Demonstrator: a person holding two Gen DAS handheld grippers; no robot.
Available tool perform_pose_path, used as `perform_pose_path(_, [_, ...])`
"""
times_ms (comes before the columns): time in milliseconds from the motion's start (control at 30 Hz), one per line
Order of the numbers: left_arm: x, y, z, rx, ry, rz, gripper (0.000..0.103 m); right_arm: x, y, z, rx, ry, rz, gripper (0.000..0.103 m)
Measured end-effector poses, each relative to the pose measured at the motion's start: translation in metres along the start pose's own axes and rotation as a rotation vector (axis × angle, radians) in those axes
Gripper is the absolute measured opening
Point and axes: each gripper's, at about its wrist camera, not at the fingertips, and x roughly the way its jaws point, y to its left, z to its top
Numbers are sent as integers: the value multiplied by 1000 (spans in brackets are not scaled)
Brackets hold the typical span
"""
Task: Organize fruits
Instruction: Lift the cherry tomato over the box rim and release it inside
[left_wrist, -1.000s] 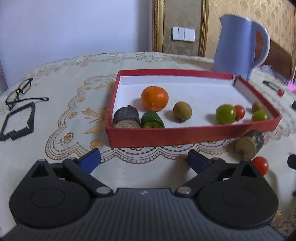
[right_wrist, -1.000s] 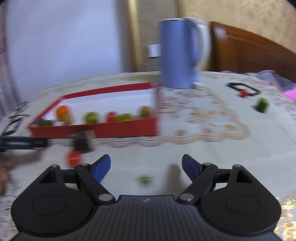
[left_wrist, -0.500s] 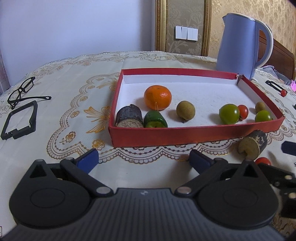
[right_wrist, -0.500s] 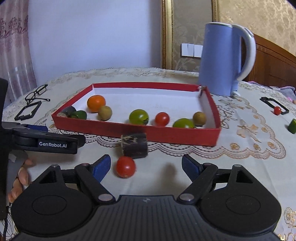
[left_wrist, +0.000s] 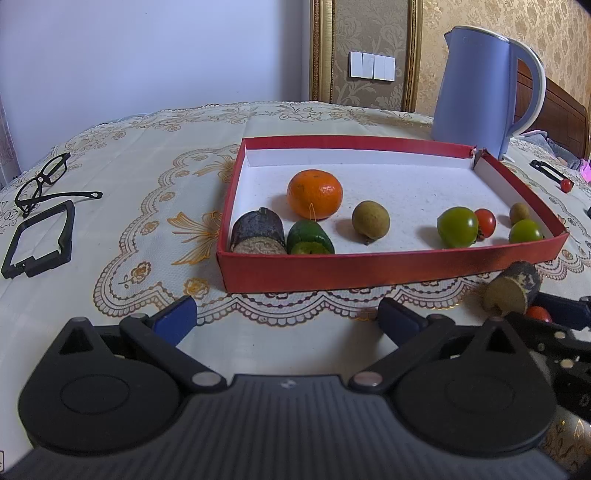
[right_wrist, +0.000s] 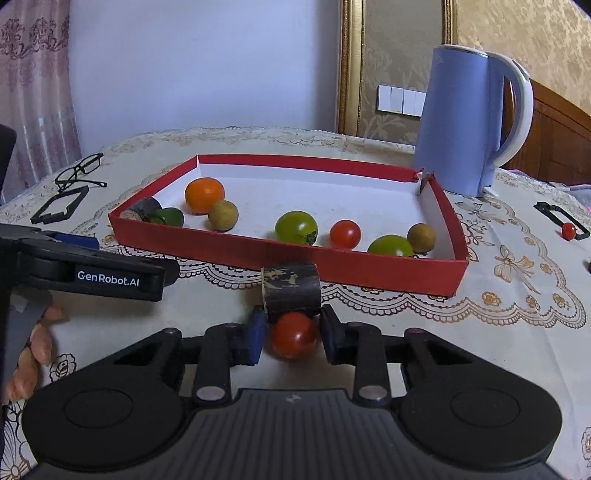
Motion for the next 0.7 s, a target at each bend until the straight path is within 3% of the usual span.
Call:
perform_pose_path(367, [0,0,0,0,0,0,103,-10,-19,-8,44,5,12,30])
perform_pose_path(700, [0,0,0,0,0,0,103,-12,-15,-10,-1,9,-2,31])
